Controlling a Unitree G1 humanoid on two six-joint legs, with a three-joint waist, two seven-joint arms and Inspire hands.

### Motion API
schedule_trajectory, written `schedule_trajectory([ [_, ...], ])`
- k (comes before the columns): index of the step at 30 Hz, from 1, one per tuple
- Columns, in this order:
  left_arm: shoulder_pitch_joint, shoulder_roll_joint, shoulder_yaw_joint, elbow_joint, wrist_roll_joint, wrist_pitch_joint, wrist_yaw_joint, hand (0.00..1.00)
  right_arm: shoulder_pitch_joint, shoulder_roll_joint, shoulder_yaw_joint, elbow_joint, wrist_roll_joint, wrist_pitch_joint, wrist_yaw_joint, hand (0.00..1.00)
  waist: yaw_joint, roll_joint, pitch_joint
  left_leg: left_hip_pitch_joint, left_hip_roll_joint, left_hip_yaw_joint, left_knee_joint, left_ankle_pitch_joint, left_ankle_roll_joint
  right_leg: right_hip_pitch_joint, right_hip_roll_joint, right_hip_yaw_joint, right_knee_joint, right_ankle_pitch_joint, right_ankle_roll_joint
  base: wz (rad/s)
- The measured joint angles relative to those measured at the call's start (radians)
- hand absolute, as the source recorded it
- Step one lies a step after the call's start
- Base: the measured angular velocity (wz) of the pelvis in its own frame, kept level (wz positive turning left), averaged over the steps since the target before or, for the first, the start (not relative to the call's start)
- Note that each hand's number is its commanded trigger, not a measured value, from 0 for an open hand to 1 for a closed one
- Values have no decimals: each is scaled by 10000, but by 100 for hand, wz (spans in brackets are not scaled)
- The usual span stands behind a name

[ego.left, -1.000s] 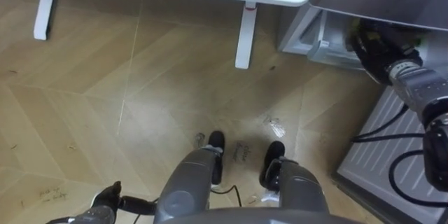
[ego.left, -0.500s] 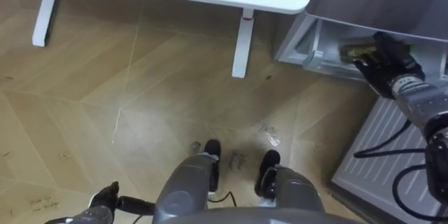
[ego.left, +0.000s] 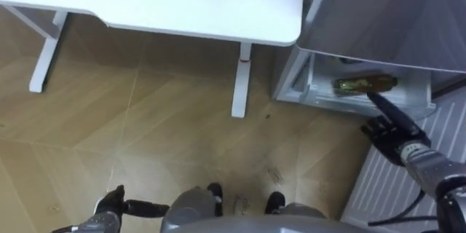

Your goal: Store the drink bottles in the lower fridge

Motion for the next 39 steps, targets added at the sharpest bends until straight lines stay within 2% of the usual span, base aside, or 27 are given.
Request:
schedule_trajectory([
  [4, 305, -55, 202, -210, 205, -253, 326, 0, 711, 238, 7, -44, -900, -354, 1, 0, -180, -111, -10, 668, -22, 16, -360, -10, -20, 578, -15, -46, -170, -131, 31, 1],
  [9, 661, -120, 254, -207, 335, -331, 1095, 0, 1859, 885, 714, 8, -2556, -379, -137, 0, -237, -422, -12, 1363, -11, 4, -710, -48, -83, 1282, 56, -50, -536, -136, 39, 0],
  [13, 761, -343, 369, -221, 345, -334, 1379, 0, 2239, 1315, 787, 94, -3085, -416, -166, 0, -401, -518, 12, 1710, -17, 13, -862, -87, -93, 1593, 72, -21, -697, -135, 46, -1],
  [15, 797, -395, 435, -222, 347, -362, 1562, 0, 2332, 1520, 853, 87, -3259, -439, -242, 0, -449, -494, 24, 1883, 9, 35, -891, -157, -106, 1748, 107, 41, -722, -150, 61, -7],
  [17, 775, -415, 457, -282, 344, -424, 1734, 0, 2486, 1554, 980, 71, -3255, -442, -362, 0, -475, -464, 28, 1952, 13, 72, -945, -169, -105, 1849, 116, 82, -792, -151, 62, -6],
  [20, 931, -510, 839, -488, 345, -463, 1905, 0, 2855, 1625, 931, -9, -3276, -448, -611, 0, -487, -424, -1, 2097, 18, 101, -960, -207, -108, 1991, 137, 157, -842, -163, 76, -4],
  [26, 1055, -674, 963, -500, 343, -458, 1922, 0, 3393, 1958, 770, -27, -3000, -456, -788, 0, -550, -351, -4, 2216, 24, 131, -964, -226, -106, 2093, 138, 162, -826, -170, 83, 0],
  [30, 1220, -704, 1133, -468, 343, -458, 1930, 0, 3690, 1994, 766, -23, -2763, -444, -804, 0, -619, -241, 7, 2436, 38, 141, -981, -306, -110, 2271, 145, 159, -843, -186, 83, 0],
  [39, 1197, -918, 1327, -135, 451, -429, 1818, 0, 3791, 2282, 744, 167, -2896, -412, -768, 0, -786, -256, -11, 2662, 40, 248, -984, -320, -109, 2398, 152, 316, -827, -259, 92, -4],
])
